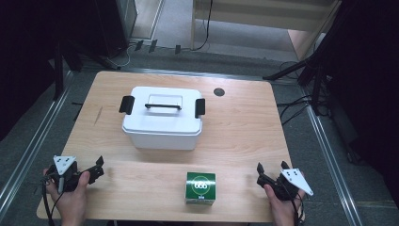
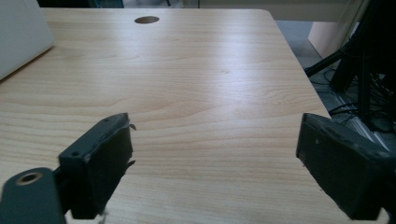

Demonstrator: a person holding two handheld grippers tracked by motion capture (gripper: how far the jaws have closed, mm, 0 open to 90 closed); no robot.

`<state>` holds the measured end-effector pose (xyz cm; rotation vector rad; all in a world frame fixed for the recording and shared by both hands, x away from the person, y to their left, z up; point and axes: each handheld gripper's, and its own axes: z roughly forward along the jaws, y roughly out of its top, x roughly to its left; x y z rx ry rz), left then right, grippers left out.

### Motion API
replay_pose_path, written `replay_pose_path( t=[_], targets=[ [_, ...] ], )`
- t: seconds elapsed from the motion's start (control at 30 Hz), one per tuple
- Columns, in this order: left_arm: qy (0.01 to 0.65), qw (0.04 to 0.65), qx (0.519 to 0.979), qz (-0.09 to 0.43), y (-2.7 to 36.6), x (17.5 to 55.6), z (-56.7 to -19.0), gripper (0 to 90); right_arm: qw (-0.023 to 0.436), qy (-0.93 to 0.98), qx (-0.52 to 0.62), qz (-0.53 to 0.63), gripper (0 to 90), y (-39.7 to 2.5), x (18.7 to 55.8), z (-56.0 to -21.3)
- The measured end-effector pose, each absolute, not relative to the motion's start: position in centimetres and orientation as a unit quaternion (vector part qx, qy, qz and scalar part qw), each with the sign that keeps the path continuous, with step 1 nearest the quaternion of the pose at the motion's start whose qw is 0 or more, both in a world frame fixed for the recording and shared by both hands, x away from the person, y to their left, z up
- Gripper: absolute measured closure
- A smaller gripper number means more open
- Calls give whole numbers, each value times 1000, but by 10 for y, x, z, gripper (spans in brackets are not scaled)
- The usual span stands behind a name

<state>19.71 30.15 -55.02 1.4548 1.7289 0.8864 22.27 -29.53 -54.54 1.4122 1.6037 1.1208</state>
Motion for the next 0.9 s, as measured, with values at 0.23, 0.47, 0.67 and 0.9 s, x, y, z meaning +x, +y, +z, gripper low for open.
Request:
replay_pose_path(
  t=[0.23,0.47,0.67,0.9],
  targets=[
    [648,364,575,340,290,190,-540,52,352,641,533,424,186,-290,224,-543],
    [608,388,599,347,259,181,-527,200,354,640,538,419,336,-283,218,-541],
    [572,408,629,333,228,177,-523,346,345,650,516,439,538,-271,207,-538],
    [537,417,671,296,185,173,-524,525,309,675,476,471,620,-246,194,-531]
  ],
)
